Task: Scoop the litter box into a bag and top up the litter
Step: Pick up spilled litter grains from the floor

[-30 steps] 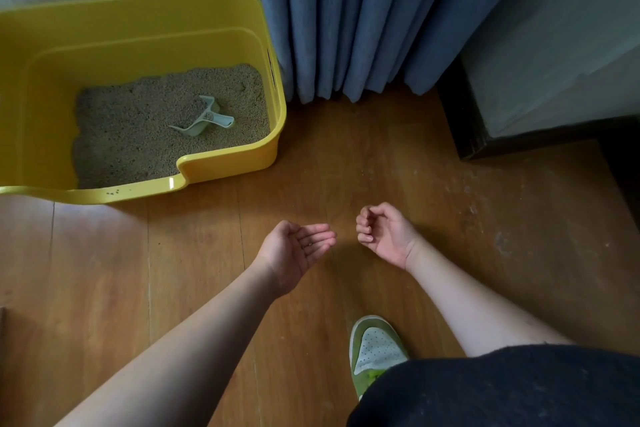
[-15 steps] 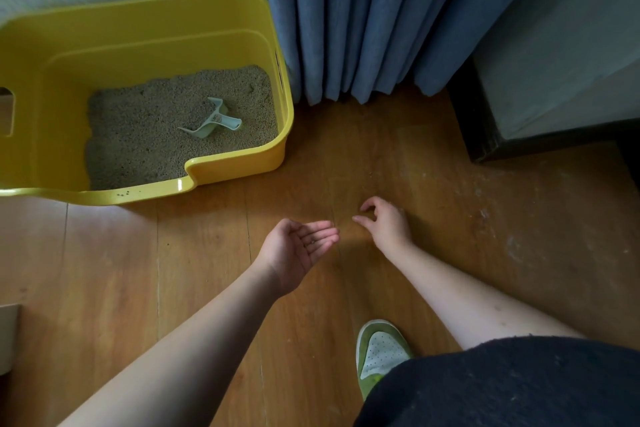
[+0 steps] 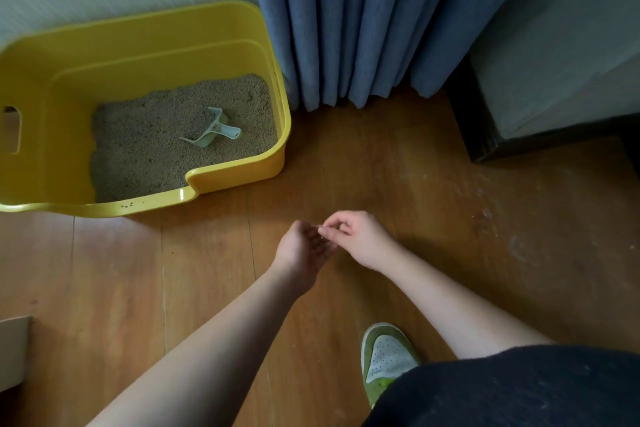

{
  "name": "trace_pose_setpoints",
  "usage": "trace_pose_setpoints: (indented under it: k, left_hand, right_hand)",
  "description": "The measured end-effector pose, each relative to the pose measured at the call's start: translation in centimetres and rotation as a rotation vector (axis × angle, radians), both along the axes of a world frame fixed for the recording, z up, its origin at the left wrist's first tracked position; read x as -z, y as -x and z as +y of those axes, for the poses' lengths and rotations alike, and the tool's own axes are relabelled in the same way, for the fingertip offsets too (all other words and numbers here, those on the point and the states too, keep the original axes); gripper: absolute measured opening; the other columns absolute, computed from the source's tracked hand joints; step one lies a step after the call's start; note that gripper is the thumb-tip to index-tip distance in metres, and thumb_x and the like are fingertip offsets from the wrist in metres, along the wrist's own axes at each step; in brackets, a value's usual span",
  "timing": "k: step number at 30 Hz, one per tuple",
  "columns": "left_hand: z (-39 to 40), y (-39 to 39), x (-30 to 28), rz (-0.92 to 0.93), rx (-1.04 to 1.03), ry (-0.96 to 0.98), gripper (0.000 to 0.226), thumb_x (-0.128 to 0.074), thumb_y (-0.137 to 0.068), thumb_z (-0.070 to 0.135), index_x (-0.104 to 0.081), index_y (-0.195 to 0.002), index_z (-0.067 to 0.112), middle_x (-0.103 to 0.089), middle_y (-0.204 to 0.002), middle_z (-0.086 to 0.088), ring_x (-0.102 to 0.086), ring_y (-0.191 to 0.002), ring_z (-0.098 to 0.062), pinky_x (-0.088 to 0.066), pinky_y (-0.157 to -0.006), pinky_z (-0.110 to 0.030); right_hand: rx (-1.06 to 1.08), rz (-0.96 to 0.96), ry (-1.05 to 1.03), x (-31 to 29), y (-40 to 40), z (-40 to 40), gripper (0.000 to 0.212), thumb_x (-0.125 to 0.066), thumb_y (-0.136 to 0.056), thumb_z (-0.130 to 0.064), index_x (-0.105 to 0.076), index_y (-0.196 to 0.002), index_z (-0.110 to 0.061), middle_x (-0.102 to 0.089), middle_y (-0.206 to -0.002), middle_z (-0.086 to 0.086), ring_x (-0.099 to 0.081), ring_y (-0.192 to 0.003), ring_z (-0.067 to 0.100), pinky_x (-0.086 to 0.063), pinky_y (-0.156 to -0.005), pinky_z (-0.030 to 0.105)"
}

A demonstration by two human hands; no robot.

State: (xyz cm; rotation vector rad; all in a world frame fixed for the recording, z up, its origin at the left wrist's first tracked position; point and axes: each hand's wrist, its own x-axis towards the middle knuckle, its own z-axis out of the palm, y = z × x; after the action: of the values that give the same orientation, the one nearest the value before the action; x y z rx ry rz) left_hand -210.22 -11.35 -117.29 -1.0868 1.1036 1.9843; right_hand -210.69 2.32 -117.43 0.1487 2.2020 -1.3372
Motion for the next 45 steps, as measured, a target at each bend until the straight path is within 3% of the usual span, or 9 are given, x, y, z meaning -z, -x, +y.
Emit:
trace_pose_setpoints:
  k: [5,10,20,24,27,30,32,40,45]
  left_hand:
    - [-0.1,0.3,0.1,-0.015,0.020,-0.017,0.047,-0.027,-0.099,0.018,-0.065,-0.100,-0.008,-0.069,-0.090,-0.022,-0.065,-0.082,-0.028,-0.053,-0.082,-0.034]
    - [-0.7,0.6,0.4,-0.044,-0.025,-0.092,0.048,-0.026,-0.100,0.019,-0.065,-0.106,-0.009,-0.072,-0.100,-0.025,-0.070,-0.091,-0.030,-0.055,-0.082,-0.033]
    - [-0.7,1.2,0.2,-0.040,-0.050,-0.112,0.049,-0.025,-0.101,0.020,-0.064,-0.109,-0.008,-0.071,-0.103,-0.025,-0.071,-0.092,-0.030,-0.055,-0.081,-0.032]
    - [-0.3,1.4,0.3,-0.030,-0.043,-0.116,0.050,-0.024,-0.101,0.020,-0.064,-0.110,-0.008,-0.071,-0.104,-0.025,-0.070,-0.094,-0.030,-0.055,-0.083,-0.033]
    - [0.0,1.4,0.4,-0.042,-0.038,-0.122,0.050,-0.024,-0.101,0.019,-0.064,-0.109,-0.009,-0.071,-0.102,-0.025,-0.069,-0.095,-0.030,-0.054,-0.086,-0.033]
    - [0.3,1.2,0.4,-0.052,-0.024,-0.117,0.050,-0.023,-0.101,0.020,-0.063,-0.110,-0.009,-0.071,-0.105,-0.026,-0.068,-0.099,-0.032,-0.053,-0.091,-0.035]
    - [0.4,1.1,0.3,-0.049,-0.001,-0.109,0.050,-0.023,-0.101,0.020,-0.064,-0.109,-0.009,-0.070,-0.105,-0.026,-0.068,-0.098,-0.032,-0.053,-0.091,-0.035]
    - [0.3,1.1,0.5,-0.020,0.029,-0.100,0.048,-0.025,-0.099,0.017,-0.065,-0.105,-0.009,-0.071,-0.093,-0.023,-0.069,-0.086,-0.028,-0.053,-0.086,-0.033]
    - [-0.1,1.1,0.1,-0.013,0.021,-0.105,0.049,-0.024,-0.099,0.017,-0.064,-0.106,-0.010,-0.071,-0.092,-0.023,-0.069,-0.084,-0.027,-0.055,-0.082,-0.031]
  right_hand:
    - [0.260,0.158,-0.254,1.4,1.5,2.5,0.020,-0.058,-0.094,-0.033,-0.070,-0.101,-0.018,-0.064,-0.091,-0.009,-0.058,-0.083,0.005,-0.042,-0.064,0.013]
    - [0.216,0.066,-0.424,4.5,1.9,3.8,0.024,-0.066,-0.089,-0.030,-0.065,-0.110,-0.020,-0.067,-0.108,0.000,-0.061,-0.099,0.015,-0.041,-0.076,0.019]
    - [0.172,0.121,-0.491,6.0,1.6,3.8,0.013,-0.062,-0.092,-0.028,-0.067,-0.099,-0.019,-0.067,-0.103,0.001,-0.061,-0.096,0.019,-0.042,-0.074,0.022]
    - [0.278,0.061,-0.287,4.9,1.8,4.1,0.019,-0.057,-0.095,-0.026,-0.064,-0.109,-0.015,-0.065,-0.103,-0.002,-0.059,-0.095,0.010,-0.043,-0.079,0.020]
    - [0.518,-0.106,0.008,4.1,1.6,4.5,0.024,-0.054,-0.096,-0.031,-0.060,-0.117,-0.021,-0.060,-0.097,-0.008,-0.055,-0.087,0.006,-0.048,-0.082,0.022]
    - [0.803,-0.280,0.529,2.9,1.2,5.1,0.012,-0.050,-0.099,-0.023,-0.060,-0.098,-0.018,-0.043,-0.060,-0.002,-0.036,-0.054,0.008,-0.035,-0.056,0.020]
    - [0.805,-0.301,0.676,2.5,1.1,5.6,0.027,-0.046,-0.101,-0.019,-0.056,-0.076,-0.015,-0.034,-0.057,0.002,-0.028,-0.050,0.011,-0.027,-0.052,0.022]
    - [0.800,-0.376,0.941,3.0,1.5,6.3,0.035,-0.033,-0.096,-0.017,-0.047,-0.065,-0.010,-0.036,-0.059,0.005,-0.031,-0.051,0.013,-0.028,-0.050,0.023]
    - [0.994,-0.388,0.790,3.9,2.1,7.0,0.033,-0.032,-0.098,-0.020,-0.048,-0.071,-0.009,-0.038,-0.059,0.004,-0.032,-0.051,0.013,-0.026,-0.052,0.025]
